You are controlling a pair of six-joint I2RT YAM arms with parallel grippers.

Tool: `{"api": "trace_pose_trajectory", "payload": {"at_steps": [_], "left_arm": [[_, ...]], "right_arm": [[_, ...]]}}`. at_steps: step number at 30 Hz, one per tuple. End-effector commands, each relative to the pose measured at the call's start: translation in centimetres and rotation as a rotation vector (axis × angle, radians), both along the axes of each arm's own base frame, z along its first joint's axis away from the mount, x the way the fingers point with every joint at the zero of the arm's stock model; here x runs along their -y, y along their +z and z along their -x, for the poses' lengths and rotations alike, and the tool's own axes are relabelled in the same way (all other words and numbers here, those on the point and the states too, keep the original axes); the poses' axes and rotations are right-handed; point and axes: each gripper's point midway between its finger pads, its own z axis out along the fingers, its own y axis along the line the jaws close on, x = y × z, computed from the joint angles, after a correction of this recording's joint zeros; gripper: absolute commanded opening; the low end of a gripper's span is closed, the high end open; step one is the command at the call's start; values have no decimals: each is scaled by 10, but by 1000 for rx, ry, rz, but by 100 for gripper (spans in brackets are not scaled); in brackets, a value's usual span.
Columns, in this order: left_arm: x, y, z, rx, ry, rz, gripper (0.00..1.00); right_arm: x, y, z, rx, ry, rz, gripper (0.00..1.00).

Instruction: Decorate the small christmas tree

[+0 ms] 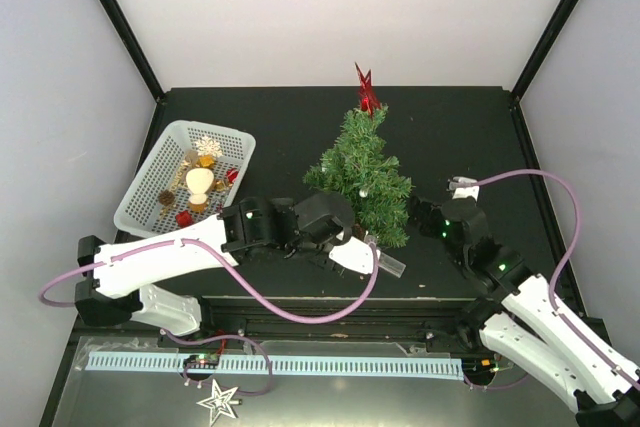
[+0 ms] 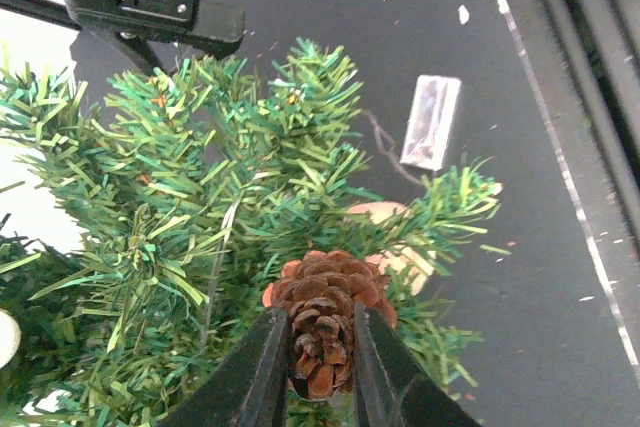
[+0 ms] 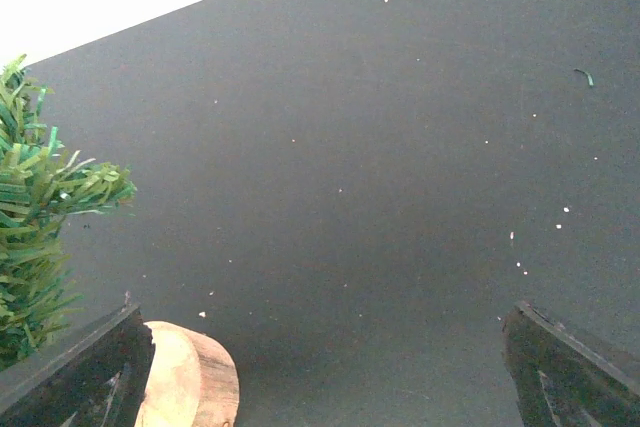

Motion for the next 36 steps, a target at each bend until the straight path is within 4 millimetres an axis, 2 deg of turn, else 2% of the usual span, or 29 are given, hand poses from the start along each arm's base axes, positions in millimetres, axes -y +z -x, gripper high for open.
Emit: {"api": "trace_pose_trajectory", "payload": {"at_steps": [1,4,11,23,31,36], "left_arm": [[2,23,-29,210,85,45,18],[3,28,-35,247,107,55,18],[4,41,-36,253,112,75,18],[6,5,-41,274,102,-8,20],[7,-11,-46,304,104,-47,22],[9,-13,-50,324,115,-55,24]], "right_arm": [[2,16,-6,36,-28,-17,96],[1,14,-7,34,-29,-17,96],[-2,8,-9,21,-20,-18,96],[-1,10,-7,32,-23,-26,96],[2,9,-4,35,-26,-34,96],[1,8,-3,34,-22,-38,96]]}}
